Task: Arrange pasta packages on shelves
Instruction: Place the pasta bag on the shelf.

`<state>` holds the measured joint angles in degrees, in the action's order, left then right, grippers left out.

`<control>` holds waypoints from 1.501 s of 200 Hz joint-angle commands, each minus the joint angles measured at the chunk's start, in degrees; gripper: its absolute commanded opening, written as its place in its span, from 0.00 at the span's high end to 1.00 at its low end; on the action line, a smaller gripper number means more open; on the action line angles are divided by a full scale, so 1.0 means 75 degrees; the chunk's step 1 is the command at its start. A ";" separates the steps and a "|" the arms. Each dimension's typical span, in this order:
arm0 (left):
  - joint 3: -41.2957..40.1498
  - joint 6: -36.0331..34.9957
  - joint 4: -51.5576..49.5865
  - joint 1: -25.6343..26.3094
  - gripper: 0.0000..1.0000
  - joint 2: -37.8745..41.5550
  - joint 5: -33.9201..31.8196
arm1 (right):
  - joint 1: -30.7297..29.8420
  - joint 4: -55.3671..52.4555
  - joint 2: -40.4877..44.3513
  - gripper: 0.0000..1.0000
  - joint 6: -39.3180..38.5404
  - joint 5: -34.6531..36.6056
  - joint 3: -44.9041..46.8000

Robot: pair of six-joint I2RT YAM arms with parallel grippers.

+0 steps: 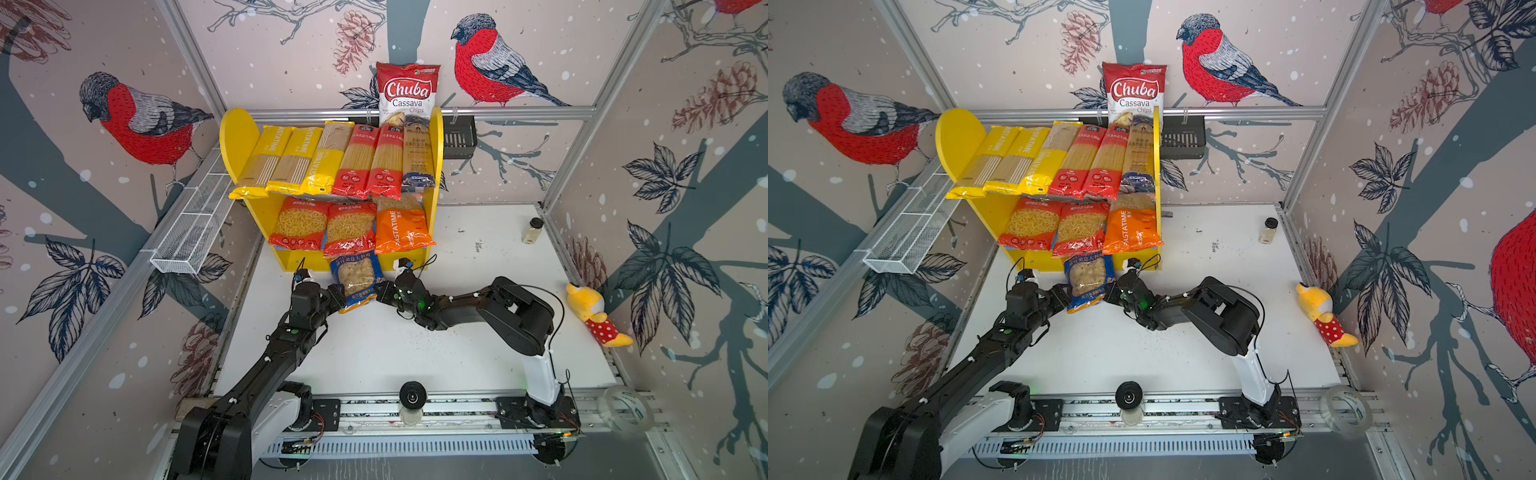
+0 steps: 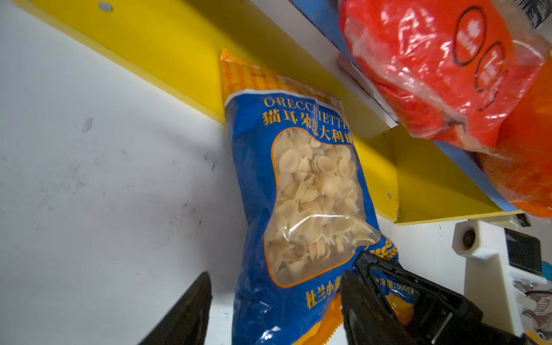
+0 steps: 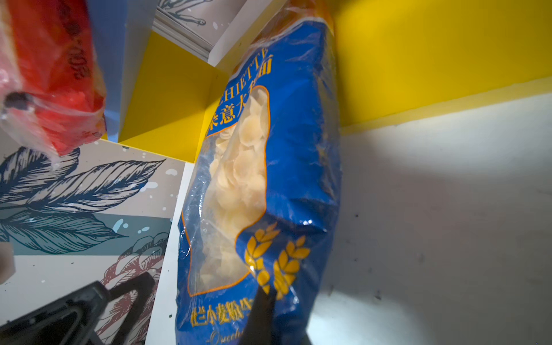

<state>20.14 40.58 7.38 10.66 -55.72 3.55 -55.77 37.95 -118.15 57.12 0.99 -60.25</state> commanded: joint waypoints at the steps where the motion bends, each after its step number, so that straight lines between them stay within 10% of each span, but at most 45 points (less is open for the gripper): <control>1: -0.0089 0.0324 0.0277 -0.0146 0.25 0.0037 0.0137 | 0.0037 -0.0197 -0.0121 0.99 0.0067 -0.0282 -0.0181; 220: -0.1419 0.1699 0.2710 -0.1234 0.24 -0.0132 0.1856 | 0.0092 0.2078 -0.0668 0.96 0.2220 0.0187 -0.0526; 300: -0.0541 0.1978 0.4703 -0.0670 0.65 -0.2496 0.2287 | -0.0234 0.4286 -0.0447 1.00 0.3084 0.1919 0.1100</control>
<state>14.15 54.17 35.22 5.32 -71.81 19.00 -56.60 59.64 -119.83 76.07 9.98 -52.01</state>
